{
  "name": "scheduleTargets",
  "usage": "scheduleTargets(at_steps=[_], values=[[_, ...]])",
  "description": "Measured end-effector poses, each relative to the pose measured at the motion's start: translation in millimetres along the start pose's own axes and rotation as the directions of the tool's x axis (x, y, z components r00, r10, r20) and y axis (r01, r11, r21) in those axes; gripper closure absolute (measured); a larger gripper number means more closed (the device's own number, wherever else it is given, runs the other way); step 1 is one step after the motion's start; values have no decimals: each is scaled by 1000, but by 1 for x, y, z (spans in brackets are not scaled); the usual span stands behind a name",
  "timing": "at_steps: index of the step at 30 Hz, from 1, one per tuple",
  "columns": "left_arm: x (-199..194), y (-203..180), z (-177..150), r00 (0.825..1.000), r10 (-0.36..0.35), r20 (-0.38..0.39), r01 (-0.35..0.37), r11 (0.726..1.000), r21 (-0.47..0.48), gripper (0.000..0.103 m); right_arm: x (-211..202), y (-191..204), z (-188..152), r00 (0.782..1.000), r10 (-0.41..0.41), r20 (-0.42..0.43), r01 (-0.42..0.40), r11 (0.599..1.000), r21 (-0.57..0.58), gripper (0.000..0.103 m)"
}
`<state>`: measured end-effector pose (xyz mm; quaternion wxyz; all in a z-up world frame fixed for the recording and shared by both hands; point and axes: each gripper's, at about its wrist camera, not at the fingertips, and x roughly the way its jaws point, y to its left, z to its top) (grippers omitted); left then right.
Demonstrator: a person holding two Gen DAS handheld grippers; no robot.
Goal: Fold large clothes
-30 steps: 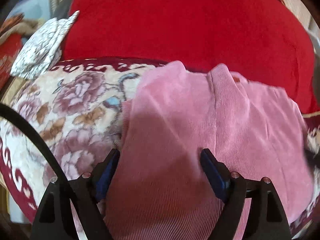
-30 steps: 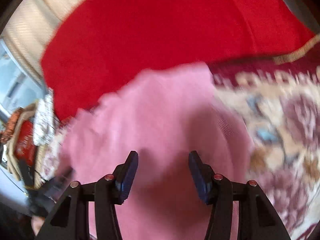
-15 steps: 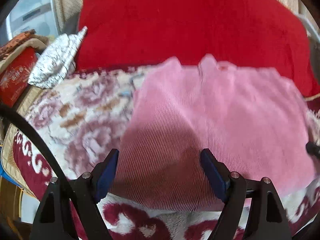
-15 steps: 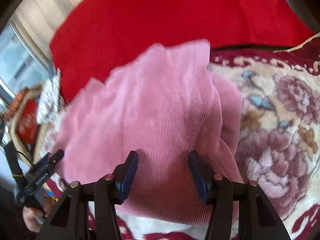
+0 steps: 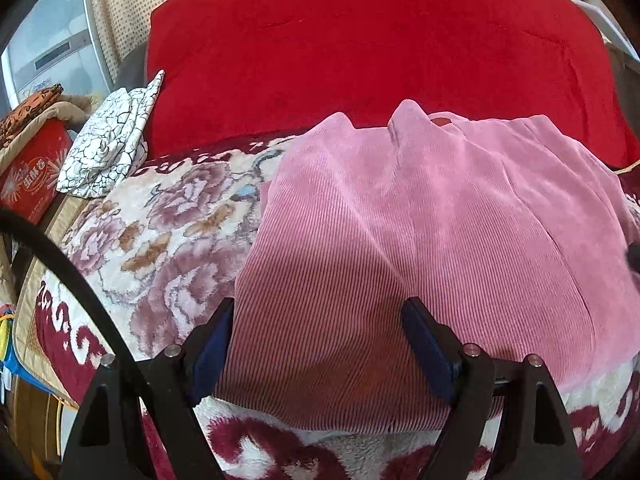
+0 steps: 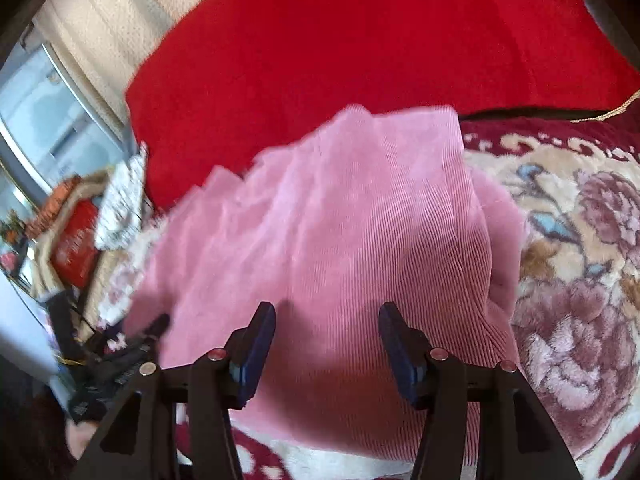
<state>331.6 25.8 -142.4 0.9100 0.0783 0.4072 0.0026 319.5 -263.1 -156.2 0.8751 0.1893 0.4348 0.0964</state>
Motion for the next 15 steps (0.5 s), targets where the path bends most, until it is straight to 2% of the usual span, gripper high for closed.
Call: scheduleTargets(at_steps=[4, 15], values=[[-1, 0, -1, 1000, -3, 6, 3, 1000, 4, 19, 8, 3, -3, 1000, -29, -1, 29, 999, -46, 44], [-6, 1, -3, 1000, -11, 13, 11, 1000, 10, 19, 9, 1, -6, 1000, -16, 9, 17, 996, -82, 42]])
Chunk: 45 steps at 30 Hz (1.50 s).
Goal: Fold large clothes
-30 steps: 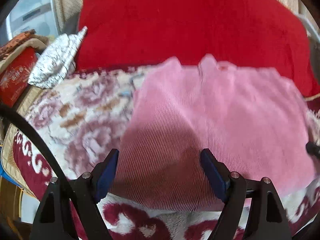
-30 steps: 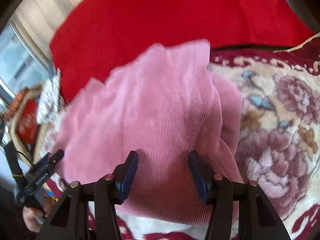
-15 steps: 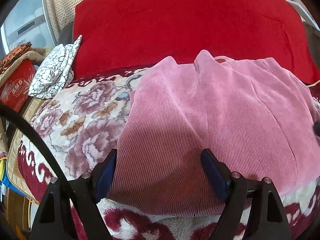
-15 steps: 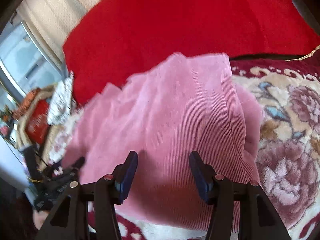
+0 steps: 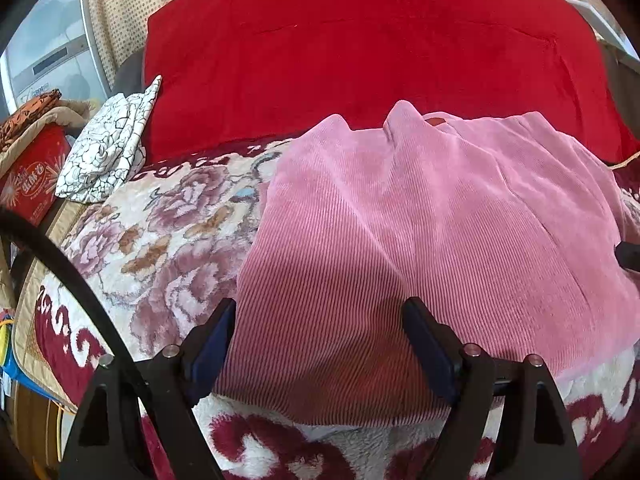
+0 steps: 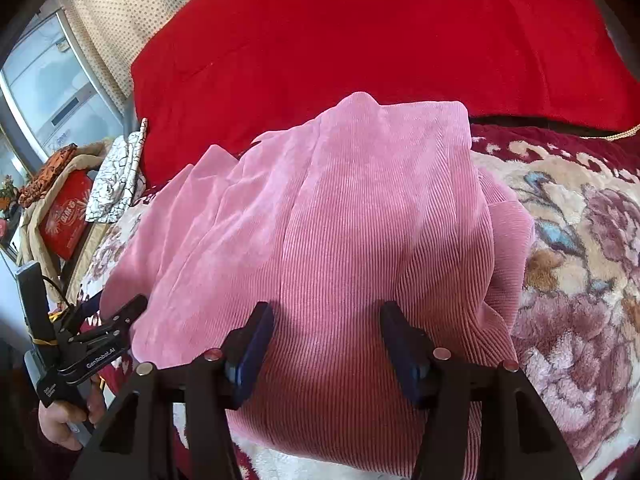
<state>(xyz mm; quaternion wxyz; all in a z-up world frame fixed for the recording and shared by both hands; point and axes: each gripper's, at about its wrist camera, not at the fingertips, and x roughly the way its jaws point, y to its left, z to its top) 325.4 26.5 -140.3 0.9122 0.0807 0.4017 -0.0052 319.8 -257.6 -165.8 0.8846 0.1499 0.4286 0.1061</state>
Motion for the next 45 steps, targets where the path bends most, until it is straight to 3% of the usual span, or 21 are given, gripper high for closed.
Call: scheduleTargets(at_steps=[3, 7, 10, 13, 18, 23, 26, 28, 31, 35, 40, 42, 45], values=[[-13, 11, 4, 1000, 4, 17, -4, 1000, -20, 19, -5, 0, 1, 1000, -1, 12, 0, 1000, 30, 42], [-26, 45, 8, 997, 54, 49, -46, 990, -135, 19, -17, 9, 5, 995, 74, 70, -77, 996, 48, 41], [-15, 63, 4, 997, 81, 0, -80, 980, -185, 19, -22, 32, 6, 986, 133, 104, -133, 991, -4, 41], [0, 65, -1, 996, 83, -38, -88, 982, -168, 19, -13, 46, 6, 981, 180, 72, -179, 984, -14, 41], [10, 57, -6, 994, 103, -44, -107, 988, -109, 19, 21, 58, -2, 994, 108, -28, -109, 993, -37, 41], [8, 57, -6, 993, 111, -45, -116, 987, -111, 19, 8, 57, -1, 993, 116, 10, -115, 993, -35, 42], [9, 61, -7, 994, 91, -53, -98, 985, -141, 17, -11, 50, 4, 994, 45, 96, -42, 998, -39, 42], [13, 65, -9, 994, 92, -63, -101, 980, -174, 9, -14, 40, 8, 992, -12, 122, 14, 1000, -21, 42], [15, 68, -9, 994, 79, -75, -94, 973, -209, 8, 6, 17, 11, 997, -66, 39, 64, 997, 45, 42], [4, 65, 0, 993, 89, -80, -104, 974, -203, 8, 11, 17, 9, 997, -70, 28, 70, 998, 2, 42], [-33, 65, 16, 993, 58, 106, -32, 971, -235, 8, -2, 14, 11, 998, -32, 54, 31, 999, 35, 42], [-25, 62, 26, 996, 14, 93, 9, 970, -242, 8, -14, 12, 22, 994, -20, 107, 14, 998, 58, 42], [0, 55, 43, 1000, 2, 27, 5, 969, -245, 8, -16, 6, 45, 989, -42, 142, 30, 996, 86, 42]])
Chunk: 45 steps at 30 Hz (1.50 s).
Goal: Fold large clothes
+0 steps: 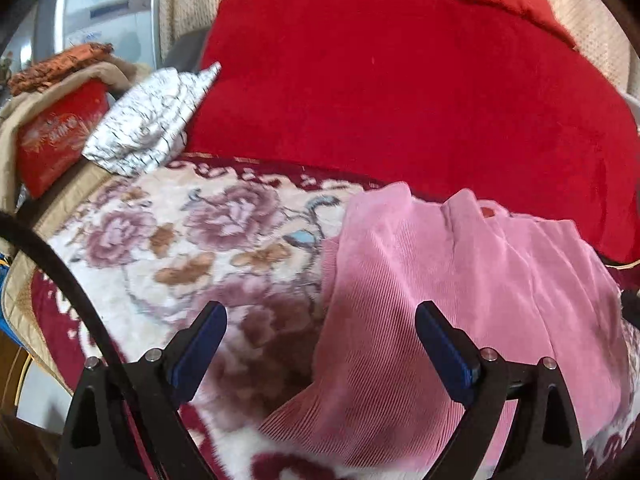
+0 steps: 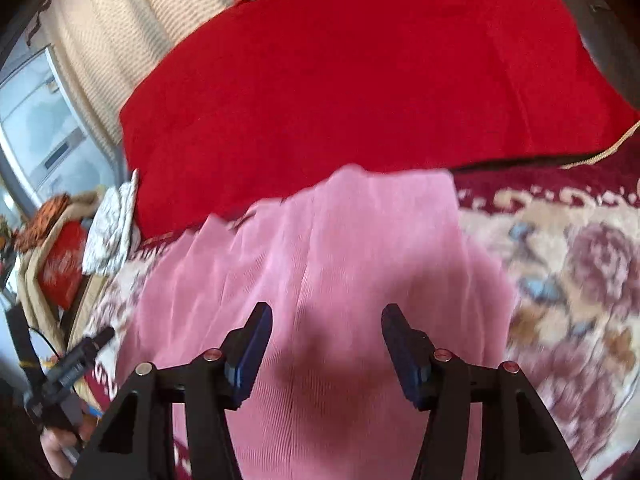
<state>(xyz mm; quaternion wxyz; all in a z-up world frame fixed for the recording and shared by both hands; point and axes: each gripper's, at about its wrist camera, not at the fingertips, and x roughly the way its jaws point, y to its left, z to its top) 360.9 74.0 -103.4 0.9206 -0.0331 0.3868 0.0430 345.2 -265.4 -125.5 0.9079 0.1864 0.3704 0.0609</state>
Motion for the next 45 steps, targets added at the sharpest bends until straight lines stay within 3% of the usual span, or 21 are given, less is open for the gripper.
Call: scheduleTargets(at_steps=[2, 5, 8, 10, 13, 16, 18, 21, 22, 26, 28, 34, 45], values=[[18, -8, 4, 998, 7, -66, -5, 1000, 16, 8, 9, -8, 12, 1000, -1, -8, 1, 999, 43, 42], [52, -15, 2, 984, 23, -178, -22, 1000, 9, 8, 44, -26, 24, 995, 16, -101, -3, 992, 124, 42], [72, -15, 1, 973, -25, -228, 20, 1000, -23, 7, 79, -38, 23, 983, 1, -182, 22, 992, 128, 42], [73, -10, 3, 971, -43, -234, 31, 998, -54, 7, 81, -39, 22, 985, 1, -172, 21, 992, 125, 42], [63, -11, 6, 980, -35, -194, 25, 998, -51, 7, 69, -38, 23, 990, 8, -142, 9, 993, 121, 42], [41, -18, 8, 994, -29, -104, 28, 1000, -14, 7, 52, -39, 20, 994, 16, -111, -3, 993, 119, 42], [33, -23, 6, 996, -38, -81, 40, 999, 15, 7, 36, -34, 15, 994, 57, -95, -46, 992, 115, 42], [40, -30, -7, 991, 20, -135, -11, 998, 64, 7, 18, -21, 3, 993, 91, -81, -85, 993, 79, 39], [49, -32, -13, 984, 40, -171, -25, 996, 89, 7, 15, -16, -1, 992, 96, -87, -90, 994, 66, 32], [50, -29, -17, 982, 11, -190, -1, 999, 50, 6, 31, -12, -15, 986, 37, -162, -36, 999, 13, 29], [40, -28, -16, 986, 10, -164, -2, 999, 49, 6, 27, -8, -16, 988, 13, -152, -14, 1000, -10, 29], [9, -35, -16, 998, -10, -63, 16, 996, 92, 6, -6, 8, -14, 997, 56, -43, -57, 998, -24, 29], [-25, -29, -8, 999, -20, 48, 16, 996, 83, 6, 7, 31, -20, 992, 106, -66, -110, 993, -53, 29]])
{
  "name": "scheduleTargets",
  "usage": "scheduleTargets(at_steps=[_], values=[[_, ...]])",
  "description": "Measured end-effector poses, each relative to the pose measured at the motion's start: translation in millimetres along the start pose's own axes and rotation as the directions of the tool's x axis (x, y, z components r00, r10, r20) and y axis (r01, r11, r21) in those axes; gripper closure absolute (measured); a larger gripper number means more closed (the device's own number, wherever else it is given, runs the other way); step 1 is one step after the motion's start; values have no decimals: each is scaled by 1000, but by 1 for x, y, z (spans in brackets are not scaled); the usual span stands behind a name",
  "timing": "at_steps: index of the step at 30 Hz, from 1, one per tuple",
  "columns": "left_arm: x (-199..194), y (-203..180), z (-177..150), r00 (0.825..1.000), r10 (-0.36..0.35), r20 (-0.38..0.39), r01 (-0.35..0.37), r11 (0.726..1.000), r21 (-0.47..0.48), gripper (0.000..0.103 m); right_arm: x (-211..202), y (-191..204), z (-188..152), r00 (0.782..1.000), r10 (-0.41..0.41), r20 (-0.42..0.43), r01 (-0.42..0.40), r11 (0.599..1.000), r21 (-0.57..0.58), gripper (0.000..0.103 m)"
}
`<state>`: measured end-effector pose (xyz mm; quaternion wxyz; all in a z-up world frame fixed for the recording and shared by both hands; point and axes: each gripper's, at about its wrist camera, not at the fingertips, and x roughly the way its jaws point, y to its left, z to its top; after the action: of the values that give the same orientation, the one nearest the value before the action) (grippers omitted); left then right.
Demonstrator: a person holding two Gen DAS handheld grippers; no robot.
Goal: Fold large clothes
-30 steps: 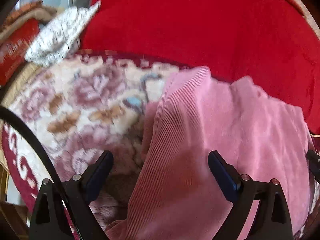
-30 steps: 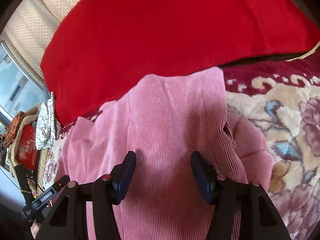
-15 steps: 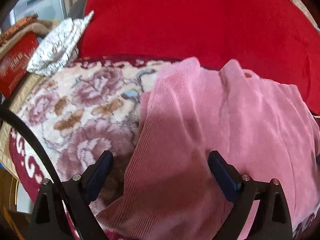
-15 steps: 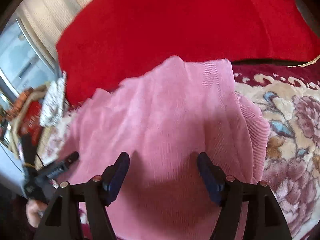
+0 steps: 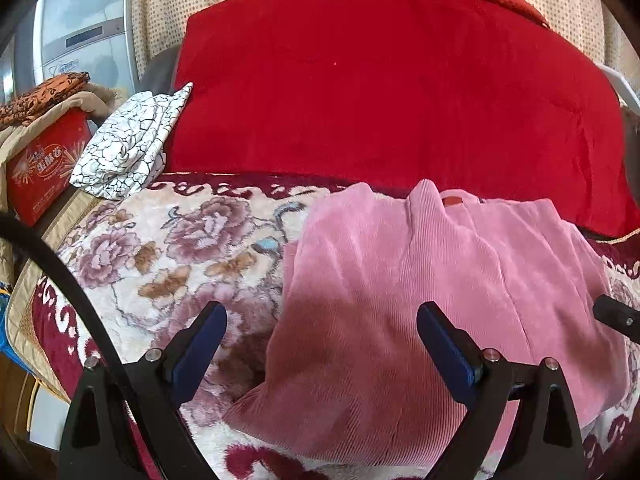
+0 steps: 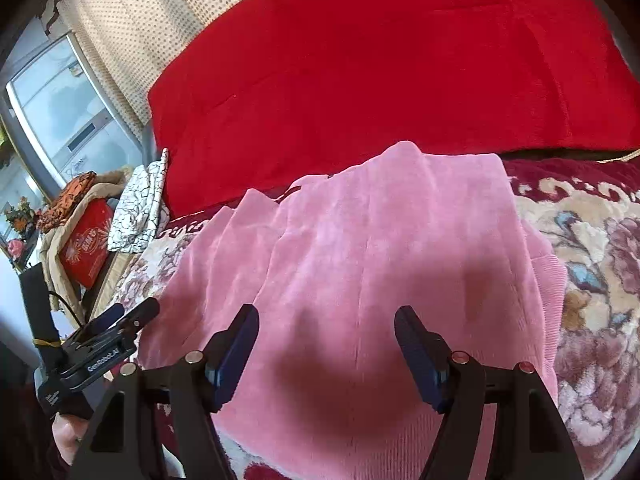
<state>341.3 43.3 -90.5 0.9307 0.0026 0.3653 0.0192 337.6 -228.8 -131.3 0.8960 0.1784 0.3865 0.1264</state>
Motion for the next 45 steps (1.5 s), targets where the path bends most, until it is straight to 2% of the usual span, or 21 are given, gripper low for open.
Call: scheduleTargets(at_steps=[14, 30, 45], values=[[-13, 16, -1, 1000, 12, 19, -11, 998, -60, 6, 5, 4, 0, 1000, 11, -6, -11, 1000, 6, 29], [-6, 38, -12, 998, 58, -41, -61, 993, -98, 6, 13, 5, -3, 1000, 9, -24, -9, 1000, 8, 29], [-10, 52, -15, 996, 78, -37, -82, 990, -112, 6, 15, 10, -6, 1000, 3, -26, -3, 1000, 6, 29]])
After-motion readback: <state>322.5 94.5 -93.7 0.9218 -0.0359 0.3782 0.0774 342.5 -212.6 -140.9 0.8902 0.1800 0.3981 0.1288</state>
